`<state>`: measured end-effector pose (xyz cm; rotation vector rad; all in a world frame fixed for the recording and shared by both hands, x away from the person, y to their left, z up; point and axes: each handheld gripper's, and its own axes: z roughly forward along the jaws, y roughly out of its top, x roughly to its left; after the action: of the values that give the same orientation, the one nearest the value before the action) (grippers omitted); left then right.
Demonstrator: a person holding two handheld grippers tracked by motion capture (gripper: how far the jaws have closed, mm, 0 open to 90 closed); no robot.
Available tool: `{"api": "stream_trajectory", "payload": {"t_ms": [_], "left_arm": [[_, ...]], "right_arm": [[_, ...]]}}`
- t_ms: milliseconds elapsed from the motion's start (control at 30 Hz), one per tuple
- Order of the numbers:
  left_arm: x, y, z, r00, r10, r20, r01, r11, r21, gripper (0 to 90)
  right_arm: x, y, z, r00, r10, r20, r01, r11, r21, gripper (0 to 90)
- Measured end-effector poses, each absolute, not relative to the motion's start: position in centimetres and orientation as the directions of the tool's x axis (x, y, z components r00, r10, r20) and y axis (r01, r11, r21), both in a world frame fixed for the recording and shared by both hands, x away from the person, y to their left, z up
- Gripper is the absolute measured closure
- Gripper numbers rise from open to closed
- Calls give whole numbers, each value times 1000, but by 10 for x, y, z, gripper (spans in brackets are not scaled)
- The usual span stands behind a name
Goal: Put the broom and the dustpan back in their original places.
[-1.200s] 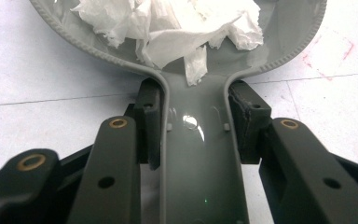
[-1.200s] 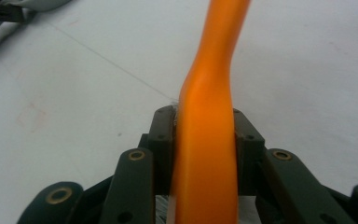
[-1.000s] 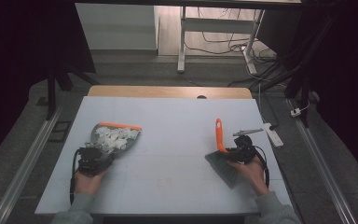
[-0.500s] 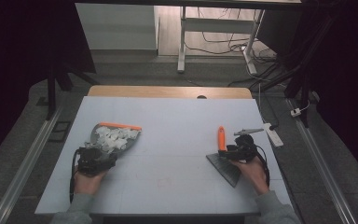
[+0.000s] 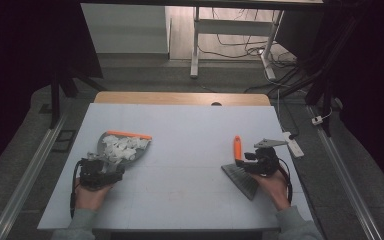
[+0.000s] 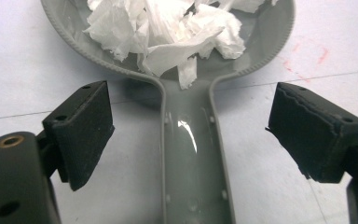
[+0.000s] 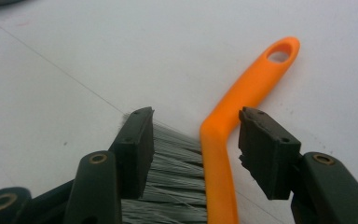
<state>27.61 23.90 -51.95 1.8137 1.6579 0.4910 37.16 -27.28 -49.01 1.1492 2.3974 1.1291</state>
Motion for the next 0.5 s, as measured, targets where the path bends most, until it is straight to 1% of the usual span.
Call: {"api": "stream_trajectory", "payload": {"t_ms": [133, 300, 433, 500], "left_arm": [[266, 239, -511, 178, 979, -98, 720, -62, 691, 152], [259, 241, -502, 266, 961, -79, 684, -130, 718, 179], [256, 240, -500, 355, 931, -84, 665, -188, 722, 201], [256, 238, -500, 383, 919, -91, 665, -206, 717, 213]], "right_arm": [[362, -274, -487, -683, 727, 75, 509, 399, 763, 471], [353, -276, -488, -712, 699, 63, 484, 425, 765, 474], [347, -276, -491, -724, 686, 72, 487, 434, 757, 472], [345, -276, -492, -732, 678, 68, 485, 450, 750, 473]]}}
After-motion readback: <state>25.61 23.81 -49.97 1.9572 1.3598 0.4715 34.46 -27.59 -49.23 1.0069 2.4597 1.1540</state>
